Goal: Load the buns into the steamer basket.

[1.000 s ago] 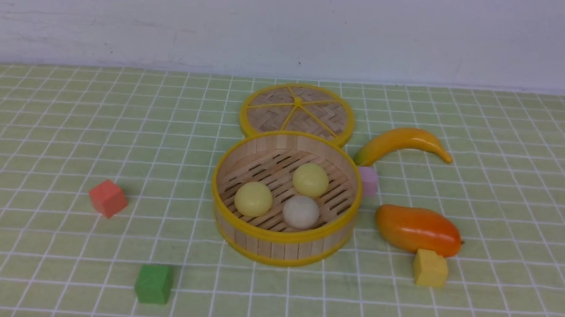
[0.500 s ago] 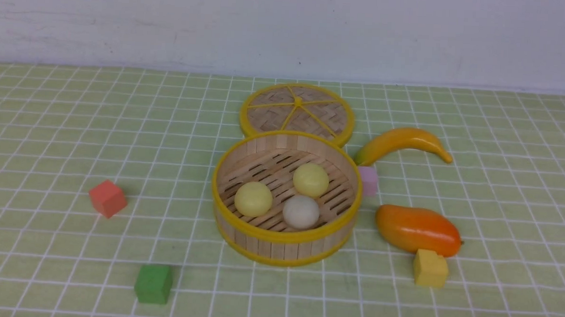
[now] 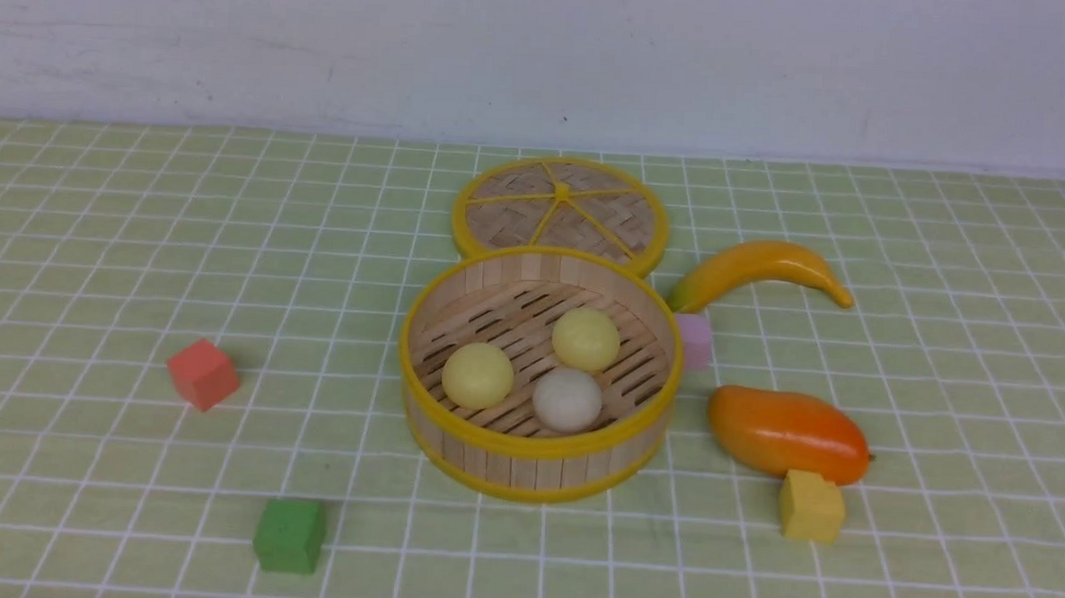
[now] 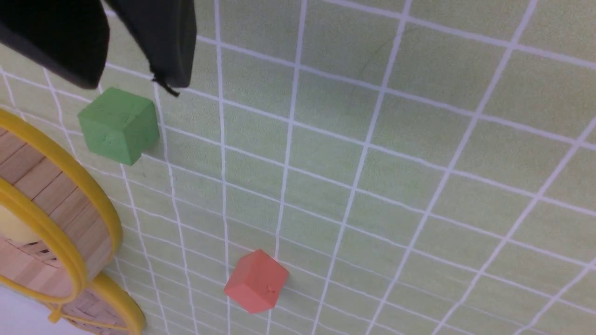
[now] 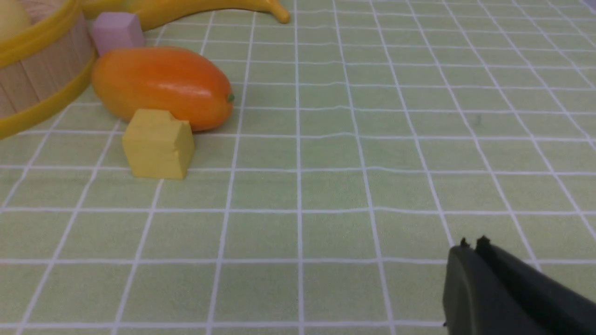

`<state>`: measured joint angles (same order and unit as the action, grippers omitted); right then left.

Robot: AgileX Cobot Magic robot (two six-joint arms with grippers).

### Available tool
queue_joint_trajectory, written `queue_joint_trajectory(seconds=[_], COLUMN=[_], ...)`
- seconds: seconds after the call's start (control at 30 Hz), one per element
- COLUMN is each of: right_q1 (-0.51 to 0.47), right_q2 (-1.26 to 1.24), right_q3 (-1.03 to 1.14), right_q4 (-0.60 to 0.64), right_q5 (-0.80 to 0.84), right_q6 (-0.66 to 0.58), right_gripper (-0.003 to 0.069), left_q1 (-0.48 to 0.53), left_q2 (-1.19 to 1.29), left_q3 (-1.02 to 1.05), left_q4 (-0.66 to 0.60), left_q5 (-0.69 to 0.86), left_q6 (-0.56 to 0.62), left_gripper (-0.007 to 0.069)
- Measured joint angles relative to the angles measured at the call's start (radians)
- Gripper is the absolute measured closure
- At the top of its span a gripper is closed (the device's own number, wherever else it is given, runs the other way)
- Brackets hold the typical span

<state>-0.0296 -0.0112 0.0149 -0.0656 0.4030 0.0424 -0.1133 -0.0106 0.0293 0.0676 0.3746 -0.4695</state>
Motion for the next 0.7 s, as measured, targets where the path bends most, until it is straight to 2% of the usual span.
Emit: queue_joint_trajectory(seconds=[0.7], right_q1=[0.000], right_q2=[0.000], right_q3=[0.001], right_q4=[0.001], right_q5=[-0.003], right_q6=[0.000], right_gripper=[0.0652], left_q1=[0.000], left_q2=[0.000], left_q3=[0.001], left_q4=[0.000], left_q5=[0.000], left_q6=[0.000], left_gripper=[0.0412])
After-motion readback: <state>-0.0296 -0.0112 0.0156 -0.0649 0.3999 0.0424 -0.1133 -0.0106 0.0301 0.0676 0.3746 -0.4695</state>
